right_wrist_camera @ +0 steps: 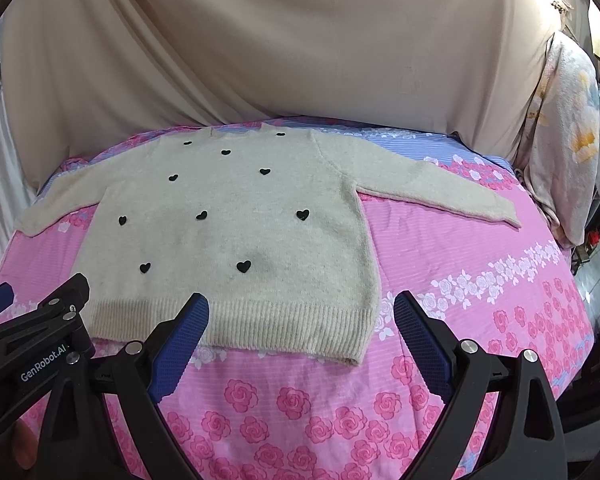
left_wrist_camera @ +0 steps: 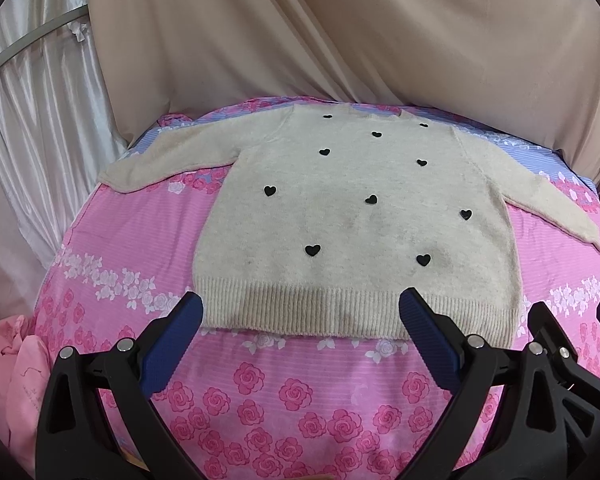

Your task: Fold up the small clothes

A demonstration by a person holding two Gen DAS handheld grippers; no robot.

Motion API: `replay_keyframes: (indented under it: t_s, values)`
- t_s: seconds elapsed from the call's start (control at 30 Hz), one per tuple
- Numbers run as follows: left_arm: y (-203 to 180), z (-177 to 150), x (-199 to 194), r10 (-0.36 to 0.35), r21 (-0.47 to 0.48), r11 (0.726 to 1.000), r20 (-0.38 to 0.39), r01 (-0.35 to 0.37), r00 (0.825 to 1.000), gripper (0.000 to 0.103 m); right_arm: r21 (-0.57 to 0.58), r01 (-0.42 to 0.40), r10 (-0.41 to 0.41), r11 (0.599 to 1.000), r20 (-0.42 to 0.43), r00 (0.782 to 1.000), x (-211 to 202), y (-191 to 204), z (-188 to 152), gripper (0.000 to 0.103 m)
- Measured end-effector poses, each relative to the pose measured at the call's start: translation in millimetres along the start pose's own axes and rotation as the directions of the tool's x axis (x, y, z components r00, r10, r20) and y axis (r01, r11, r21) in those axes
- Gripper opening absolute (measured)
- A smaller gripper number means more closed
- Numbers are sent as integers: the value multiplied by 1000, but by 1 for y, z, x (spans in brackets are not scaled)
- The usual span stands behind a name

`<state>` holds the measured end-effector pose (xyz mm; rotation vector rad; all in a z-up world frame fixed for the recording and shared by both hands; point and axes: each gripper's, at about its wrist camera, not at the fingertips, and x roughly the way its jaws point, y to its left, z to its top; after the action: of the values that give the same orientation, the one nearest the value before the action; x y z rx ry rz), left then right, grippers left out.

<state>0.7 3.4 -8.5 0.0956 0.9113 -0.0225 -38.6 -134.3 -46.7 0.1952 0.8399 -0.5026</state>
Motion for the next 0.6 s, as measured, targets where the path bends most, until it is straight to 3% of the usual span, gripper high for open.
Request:
replay_keyframes:
  t_s: [0.6]
  values:
    - [4,-2,5,7,5,1000,-6,-7,1000,96,-3,-5,4,1000,-22,1000,9,1,3,92]
